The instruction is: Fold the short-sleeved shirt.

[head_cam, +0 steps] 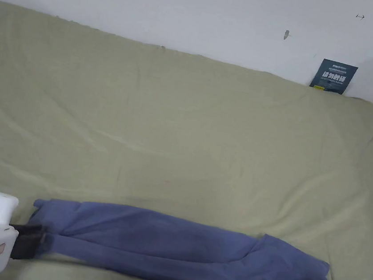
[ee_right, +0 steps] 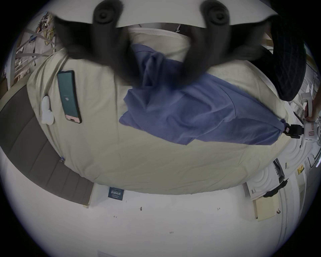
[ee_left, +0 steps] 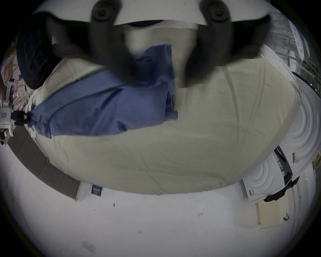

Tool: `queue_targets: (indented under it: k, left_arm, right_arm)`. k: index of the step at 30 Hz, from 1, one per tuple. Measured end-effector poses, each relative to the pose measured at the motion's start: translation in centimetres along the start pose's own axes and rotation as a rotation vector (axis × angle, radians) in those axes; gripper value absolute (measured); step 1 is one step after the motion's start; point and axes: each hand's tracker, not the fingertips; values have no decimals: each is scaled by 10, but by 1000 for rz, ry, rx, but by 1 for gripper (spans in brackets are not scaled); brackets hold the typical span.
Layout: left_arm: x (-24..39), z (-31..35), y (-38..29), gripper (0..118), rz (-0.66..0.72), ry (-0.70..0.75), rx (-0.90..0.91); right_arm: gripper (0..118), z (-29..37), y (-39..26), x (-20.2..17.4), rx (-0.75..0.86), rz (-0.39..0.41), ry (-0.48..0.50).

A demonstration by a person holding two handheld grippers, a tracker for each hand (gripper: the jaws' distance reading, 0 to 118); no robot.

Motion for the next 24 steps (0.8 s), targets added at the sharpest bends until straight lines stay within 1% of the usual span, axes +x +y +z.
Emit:
queue_targets:
  k: [1,3,4,5,8,9,10,12,13,14,15,16,17,18,20,22,24]
  left_arm:
    - [-2,8,2,116,5,-12,21]
    - [-1,35,5,115,4,16,111]
    - [-4,51,7,115,-5,22,142]
    - [-6,65,7,115,-13,19,176]
    - [-9,112,3,115,-18,97,288]
    - [-11,124,-1,115,-19,124,347]
    - [-13,134,-5,115,-21,142,408]
    - [-17,151,-14,113,2,180,492]
    - [-20,158,-18,113,10,178,547]
    - [-21,158,-20,109,17,172,542]
    - [-16,162,-21,89,12,174,524]
    - [-16,160,-21,55,9,179,515]
    - [-18,157,-22,15,6,184,506]
    - [-20,153,-25,0,-2,193,503]
    - [-22,143,-20,0,22,96,454]
    - [-32,131,-16,0,97,19,411]
    - [-51,112,-9,0,221,-127,322]
  right_arm:
    - [118,7,2,-1,5,5,3]
    - [118,38,6,-8,116,36,-11]
    - [118,55,8,-14,144,37,2]
    - [118,71,10,-22,179,45,-1]
    - [118,119,5,-55,363,55,-16]
    - [118,132,2,-65,424,36,-29]
    - [118,144,-2,-74,484,1,-32]
    - [116,157,-7,-92,569,-60,11]
    - [116,160,-9,-100,588,-76,24]
    - [109,161,-11,-109,610,-77,15]
    - [78,158,-12,-116,614,-70,-8]
    - [43,153,-12,-122,612,-56,-40]
    - [8,150,-12,-127,617,-52,-66]
    - [1,149,-13,-131,642,-59,-51]
    - [1,146,-9,-133,613,-91,19]
    - [1,142,-6,-136,597,-87,4]
    - [1,143,-2,-138,588,-75,-1]
